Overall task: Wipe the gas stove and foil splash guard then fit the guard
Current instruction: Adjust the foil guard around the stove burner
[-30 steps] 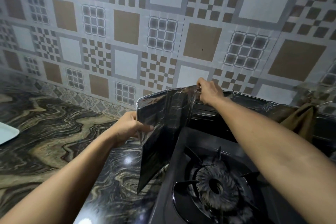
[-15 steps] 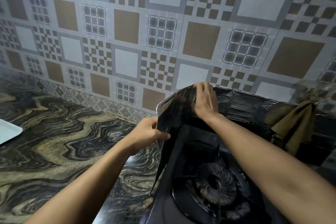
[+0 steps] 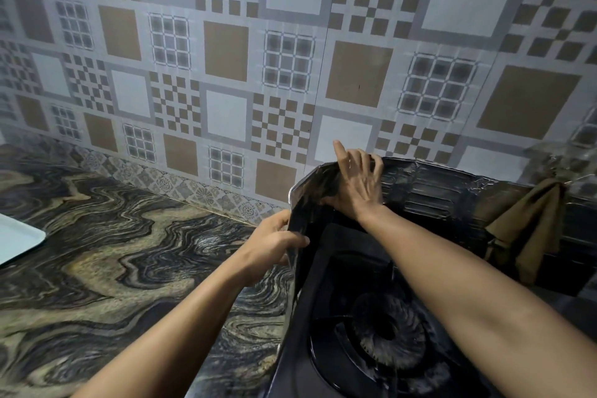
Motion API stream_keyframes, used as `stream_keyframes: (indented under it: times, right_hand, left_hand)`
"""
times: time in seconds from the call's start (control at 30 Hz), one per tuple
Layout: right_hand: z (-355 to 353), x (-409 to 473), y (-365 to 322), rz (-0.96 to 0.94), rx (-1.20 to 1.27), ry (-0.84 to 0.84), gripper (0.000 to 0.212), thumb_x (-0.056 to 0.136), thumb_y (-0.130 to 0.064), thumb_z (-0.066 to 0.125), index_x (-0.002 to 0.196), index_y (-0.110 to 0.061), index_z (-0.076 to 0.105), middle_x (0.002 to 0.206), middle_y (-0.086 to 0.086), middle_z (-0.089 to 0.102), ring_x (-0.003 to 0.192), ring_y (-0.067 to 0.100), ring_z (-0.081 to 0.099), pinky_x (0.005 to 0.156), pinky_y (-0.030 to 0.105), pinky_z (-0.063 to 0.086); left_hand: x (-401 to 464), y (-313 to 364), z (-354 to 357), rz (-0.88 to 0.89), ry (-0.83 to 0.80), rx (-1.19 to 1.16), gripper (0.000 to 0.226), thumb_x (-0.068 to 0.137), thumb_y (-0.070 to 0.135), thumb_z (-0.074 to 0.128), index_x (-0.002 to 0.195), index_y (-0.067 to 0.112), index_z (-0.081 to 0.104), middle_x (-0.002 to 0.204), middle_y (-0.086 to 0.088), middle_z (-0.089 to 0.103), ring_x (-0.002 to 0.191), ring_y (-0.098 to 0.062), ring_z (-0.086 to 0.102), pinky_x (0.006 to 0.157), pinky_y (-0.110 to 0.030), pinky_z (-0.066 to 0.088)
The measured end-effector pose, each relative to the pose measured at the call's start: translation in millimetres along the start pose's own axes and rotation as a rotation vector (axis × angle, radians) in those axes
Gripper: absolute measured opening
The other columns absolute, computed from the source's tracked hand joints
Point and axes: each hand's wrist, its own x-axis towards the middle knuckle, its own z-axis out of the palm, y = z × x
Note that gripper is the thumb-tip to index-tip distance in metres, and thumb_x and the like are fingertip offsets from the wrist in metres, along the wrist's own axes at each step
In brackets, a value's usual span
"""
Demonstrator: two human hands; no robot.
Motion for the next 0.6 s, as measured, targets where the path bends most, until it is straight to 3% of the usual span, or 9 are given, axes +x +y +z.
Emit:
stream_keyframes:
  times: [0.13,0.23,0.33,0.47,0.6]
  right_hand:
    - [2.1,2.5,3.3,-0.031,0.002,0.021,0.135,0.042,-0.053,0.089,0.147,-0.018,0.012,0.117,0.016,0.048,0.107,0.029,0.042,0.100,0.051,0.024]
    - [-3.1,1.6,8.0,-0.072,0.019,-0.024,0.143,0.039,-0.056,0.090,0.147,-0.026,0.002,0.142,0.018,0.024,0.131,0.033,0.030,0.105,0.059,0.026]
    - [0.6,-9.9,9.5,-0.070,0.033,-0.064,0.148,0.039,-0.058,0.089,0.148,-0.027,-0.007,0.152,0.013,0.005,0.141,0.038,0.024,0.109,0.062,0.021]
    - [11.1,-19.7,6.0,-0.025,0.063,-0.037,0.142,0.045,-0.060,0.085,0.149,-0.023,-0.004,0.154,0.016,0.007,0.141,0.041,0.027,0.107,0.065,0.023]
    - [10.7,-13.9,4.0,-0.041,0.073,0.006,0.130,0.044,-0.054,0.087,0.145,-0.019,0.012,0.152,0.018,0.009,0.137,0.040,0.032,0.105,0.066,0.028]
  left_hand:
    - [-5.1,-1.1,7.5,0.016,-0.014,0.027,0.029,0.086,-0.014,0.048,0.092,0.014,0.054,0.057,0.017,0.062,0.053,0.004,0.059,0.048,-0.013,0.044]
    - [-6.7,1.9,11.2,0.052,0.014,0.024,0.017,0.075,0.002,0.050,0.086,0.015,0.054,0.057,0.018,0.059,0.054,0.005,0.056,0.049,-0.012,0.043]
    - [-4.8,5.0,14.0,0.066,0.036,0.003,0.017,0.061,0.011,0.045,0.078,0.013,0.049,0.054,0.019,0.052,0.051,0.006,0.049,0.047,-0.011,0.040]
    - [-3.1,4.3,20.6,0.060,0.042,0.007,0.009,0.060,0.014,0.045,0.066,0.019,0.040,0.050,0.019,0.046,0.048,0.005,0.042,0.050,-0.019,0.035]
    - [-1.2,-4.6,21.4,0.073,-0.014,-0.011,0.012,0.069,0.016,0.051,0.081,0.020,0.052,0.060,0.018,0.056,0.057,0.005,0.053,0.054,-0.018,0.042]
